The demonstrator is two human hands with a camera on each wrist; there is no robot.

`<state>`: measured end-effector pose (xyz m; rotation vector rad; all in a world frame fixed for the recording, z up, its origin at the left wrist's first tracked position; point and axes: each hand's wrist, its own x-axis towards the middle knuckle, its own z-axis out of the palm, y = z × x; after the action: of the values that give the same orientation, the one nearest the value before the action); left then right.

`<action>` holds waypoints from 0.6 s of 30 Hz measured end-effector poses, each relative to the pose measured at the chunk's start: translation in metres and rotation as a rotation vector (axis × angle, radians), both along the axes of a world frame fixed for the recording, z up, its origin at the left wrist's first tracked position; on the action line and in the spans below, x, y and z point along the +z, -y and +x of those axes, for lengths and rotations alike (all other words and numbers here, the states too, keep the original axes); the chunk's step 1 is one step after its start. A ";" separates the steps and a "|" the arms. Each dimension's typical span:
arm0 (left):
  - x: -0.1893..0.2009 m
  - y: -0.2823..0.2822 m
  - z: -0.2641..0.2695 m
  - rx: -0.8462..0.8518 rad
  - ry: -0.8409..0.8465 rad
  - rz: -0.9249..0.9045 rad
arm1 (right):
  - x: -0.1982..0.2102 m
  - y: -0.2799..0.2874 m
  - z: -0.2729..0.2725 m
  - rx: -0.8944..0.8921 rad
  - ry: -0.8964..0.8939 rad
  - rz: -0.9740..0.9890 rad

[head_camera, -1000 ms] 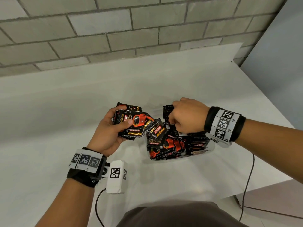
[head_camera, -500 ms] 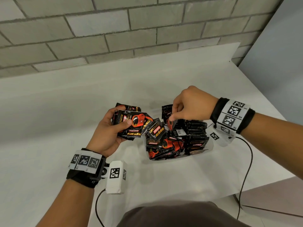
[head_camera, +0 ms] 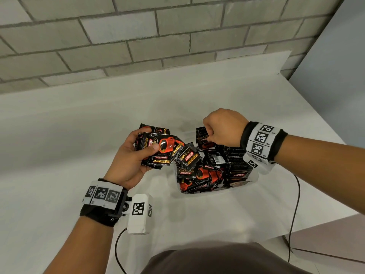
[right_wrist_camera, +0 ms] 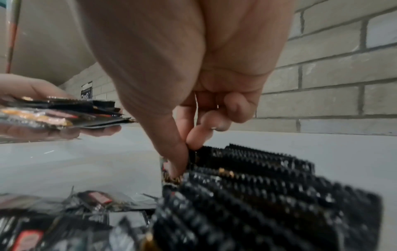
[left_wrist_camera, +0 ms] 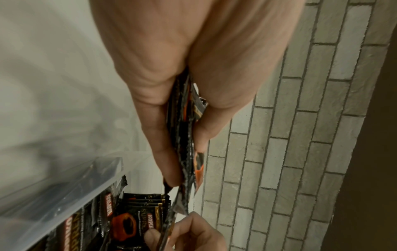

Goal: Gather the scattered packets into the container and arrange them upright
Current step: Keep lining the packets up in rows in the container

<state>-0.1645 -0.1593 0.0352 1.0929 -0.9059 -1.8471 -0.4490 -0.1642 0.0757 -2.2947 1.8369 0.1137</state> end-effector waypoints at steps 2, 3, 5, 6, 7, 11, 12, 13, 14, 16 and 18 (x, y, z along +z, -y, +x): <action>0.000 0.000 0.000 -0.005 0.001 -0.004 | -0.004 0.001 0.001 -0.005 -0.067 -0.002; 0.000 0.000 0.001 -0.006 0.003 -0.005 | -0.005 0.002 0.001 -0.009 -0.090 -0.012; -0.001 0.000 0.000 -0.006 0.006 -0.003 | -0.007 0.003 -0.001 -0.015 -0.106 -0.036; 0.000 0.000 0.000 -0.006 0.007 0.000 | -0.007 0.004 -0.002 -0.021 -0.102 -0.041; 0.000 0.000 0.000 -0.006 0.006 0.001 | -0.007 0.004 -0.004 -0.030 -0.088 -0.038; 0.003 0.000 -0.003 -0.011 0.001 -0.002 | 0.000 0.000 -0.006 -0.050 0.070 0.038; 0.005 0.000 -0.005 -0.013 -0.001 -0.005 | 0.004 -0.003 -0.005 -0.058 0.170 0.051; 0.006 0.000 -0.007 -0.014 -0.004 -0.011 | 0.010 -0.008 -0.002 -0.073 0.298 0.051; 0.008 0.000 -0.009 -0.014 -0.009 -0.019 | 0.017 -0.014 0.003 -0.094 0.432 0.045; 0.012 -0.001 -0.015 -0.010 -0.040 -0.033 | 0.030 -0.026 0.012 -0.126 0.649 0.078; 0.016 -0.001 -0.020 -0.009 -0.090 -0.037 | 0.036 -0.036 0.020 -0.121 0.736 0.191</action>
<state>-0.1849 -0.1583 0.0511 0.9771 -0.8908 -1.8642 -0.4289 -0.1286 0.1118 -1.7468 1.4799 -0.4854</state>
